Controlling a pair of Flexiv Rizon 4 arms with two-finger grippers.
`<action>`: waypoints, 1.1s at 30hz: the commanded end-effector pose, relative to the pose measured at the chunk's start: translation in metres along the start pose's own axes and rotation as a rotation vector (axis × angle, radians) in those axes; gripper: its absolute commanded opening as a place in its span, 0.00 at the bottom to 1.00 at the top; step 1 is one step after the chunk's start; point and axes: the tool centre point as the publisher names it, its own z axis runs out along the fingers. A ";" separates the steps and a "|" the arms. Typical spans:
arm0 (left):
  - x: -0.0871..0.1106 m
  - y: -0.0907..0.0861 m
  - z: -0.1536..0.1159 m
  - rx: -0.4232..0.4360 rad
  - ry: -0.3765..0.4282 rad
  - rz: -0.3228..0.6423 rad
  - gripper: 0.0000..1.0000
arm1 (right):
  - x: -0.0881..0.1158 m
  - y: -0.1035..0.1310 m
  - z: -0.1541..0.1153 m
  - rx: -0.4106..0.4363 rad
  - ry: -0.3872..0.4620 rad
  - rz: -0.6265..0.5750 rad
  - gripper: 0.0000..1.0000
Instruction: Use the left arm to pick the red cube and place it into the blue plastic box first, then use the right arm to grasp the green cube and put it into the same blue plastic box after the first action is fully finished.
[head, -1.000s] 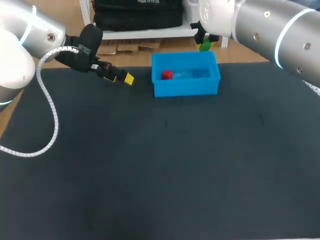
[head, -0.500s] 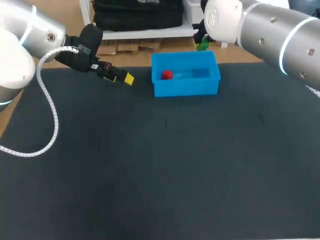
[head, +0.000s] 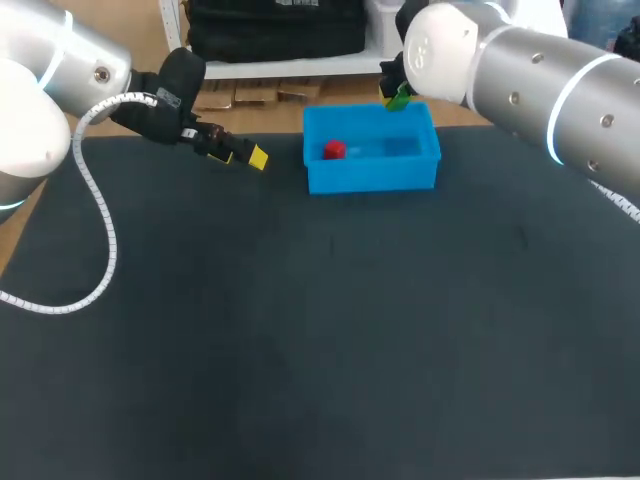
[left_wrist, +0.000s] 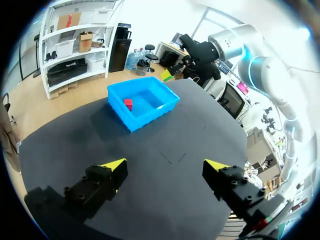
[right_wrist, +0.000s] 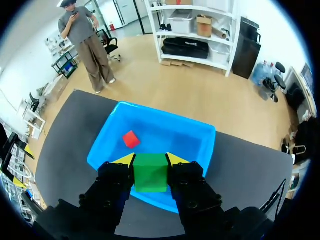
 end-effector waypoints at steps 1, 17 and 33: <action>0.002 0.000 0.000 0.002 -0.007 0.003 1.00 | -0.021 -0.008 0.018 -0.033 0.022 -0.008 0.00; 0.002 0.000 0.000 0.002 -0.007 0.003 1.00 | -0.009 -0.017 0.051 -0.076 -0.024 -0.004 0.00; 0.002 0.000 0.000 0.002 -0.007 0.003 1.00 | -0.004 -0.021 0.054 -0.051 -0.044 -0.044 1.00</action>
